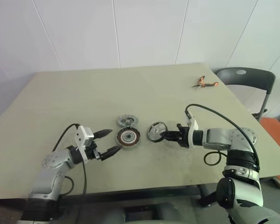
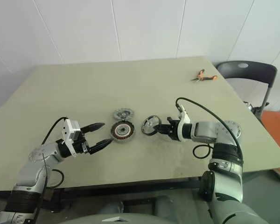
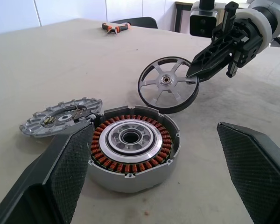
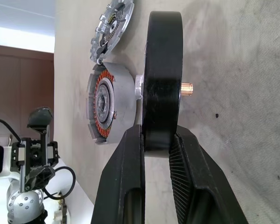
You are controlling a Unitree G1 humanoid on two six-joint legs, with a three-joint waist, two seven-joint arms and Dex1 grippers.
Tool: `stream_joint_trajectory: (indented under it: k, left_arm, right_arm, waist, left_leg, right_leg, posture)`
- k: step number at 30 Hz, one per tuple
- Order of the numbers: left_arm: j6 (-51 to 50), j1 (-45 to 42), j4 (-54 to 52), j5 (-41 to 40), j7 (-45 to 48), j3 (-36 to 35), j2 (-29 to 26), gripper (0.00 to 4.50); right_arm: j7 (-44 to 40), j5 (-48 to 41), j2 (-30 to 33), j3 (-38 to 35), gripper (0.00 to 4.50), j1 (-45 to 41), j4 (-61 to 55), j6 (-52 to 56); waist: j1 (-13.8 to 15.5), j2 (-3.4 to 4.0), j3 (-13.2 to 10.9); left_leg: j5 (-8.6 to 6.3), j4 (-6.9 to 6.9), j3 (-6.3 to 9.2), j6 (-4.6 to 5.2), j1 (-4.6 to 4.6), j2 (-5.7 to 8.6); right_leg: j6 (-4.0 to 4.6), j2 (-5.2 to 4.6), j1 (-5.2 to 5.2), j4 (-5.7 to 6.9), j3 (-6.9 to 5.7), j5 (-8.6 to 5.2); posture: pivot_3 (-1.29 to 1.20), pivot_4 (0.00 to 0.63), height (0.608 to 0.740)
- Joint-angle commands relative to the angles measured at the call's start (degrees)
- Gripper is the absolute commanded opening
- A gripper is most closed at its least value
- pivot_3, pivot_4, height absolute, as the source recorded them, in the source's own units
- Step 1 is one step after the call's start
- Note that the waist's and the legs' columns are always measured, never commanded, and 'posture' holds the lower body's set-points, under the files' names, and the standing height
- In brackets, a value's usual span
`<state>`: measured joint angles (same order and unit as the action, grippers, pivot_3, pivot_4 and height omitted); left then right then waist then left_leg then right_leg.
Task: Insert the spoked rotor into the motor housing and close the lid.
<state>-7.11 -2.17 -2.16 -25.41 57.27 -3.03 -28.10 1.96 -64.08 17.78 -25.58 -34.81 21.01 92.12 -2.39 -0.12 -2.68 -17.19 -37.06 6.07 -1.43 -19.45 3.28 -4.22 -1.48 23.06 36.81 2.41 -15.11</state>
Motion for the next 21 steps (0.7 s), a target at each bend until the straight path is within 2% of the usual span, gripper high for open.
stream_joint_trajectory:
  k: [1, 4, 12, 17, 21]
  left_arm:
    - [1.0, -0.8, -0.2, 0.0, 0.0, -0.9, -0.4, 4.5]
    - [1.1, -0.8, 0.0, 0.0, 0.0, -1.0, -0.5, 4.5]
    - [0.7, -0.4, -0.6, -0.8, -0.6, -2.5, -0.9, 4.5]
    - [0.3, 0.5, -1.4, -2.2, -0.5, -4.4, -1.6, 4.5]
    - [-0.1, 2.1, -2.6, -4.5, -0.1, -6.5, -1.5, 4.5]
  right_arm:
    - [0.7, 0.9, 0.5, 1.5, 0.4, 0.6, 0.8, 0.4]
    - [0.4, 1.3, 0.0, 0.6, 0.4, 0.4, 1.1, 0.4]
    - [-3.7, -1.3, -3.0, -8.8, 0.4, -5.4, 4.3, -4.2]
    - [-4.9, -6.8, -8.6, -13.0, 0.4, -5.4, 4.2, -3.2]
    - [-3.8, -9.9, -13.3, -12.6, 0.4, -3.8, 4.2, -0.6]
  waist:
    - [0.0, 0.0, 0.0]
    - [0.0, 0.0, 0.0]
    - [0.0, 0.27, -0.2]
    - [0.0, 0.35, -0.2]
    - [0.0, 0.37, -0.2]
  left_leg:
    - [0.0, 0.0, 0.0, 0.0, 0.0, 0.0]
    - [0.0, 0.04, 0.0, 0.0, -0.01, 0.0]
    - [0.0, 0.04, -0.01, 0.0, -0.07, 0.0]
    - [-0.06, 0.16, 0.0, 0.1, -0.15, 0.0]
    - [-0.07, 0.16, 0.0, 0.11, -0.26, 0.0]
  right_leg:
    - [0.0, 0.0, 0.0, 0.0, 0.0, 0.0]
    - [-0.01, 0.01, 0.01, -0.05, 0.0, 0.01]
    - [-0.01, 0.01, 0.06, -0.08, 0.0, 0.02]
    - [0.18, 0.01, 0.14, -0.15, -0.02, 0.17]
    - [0.19, -0.03, 0.24, -0.19, -0.01, 0.18]
  posture:
    - [0.0, 0.0, 0.74]
    - [0.0, 0.0, 0.74]
    - [0.0, 0.0, 0.74]
    - [0.0, 0.0, 0.74]
    - [0.0, 0.0, 0.74]
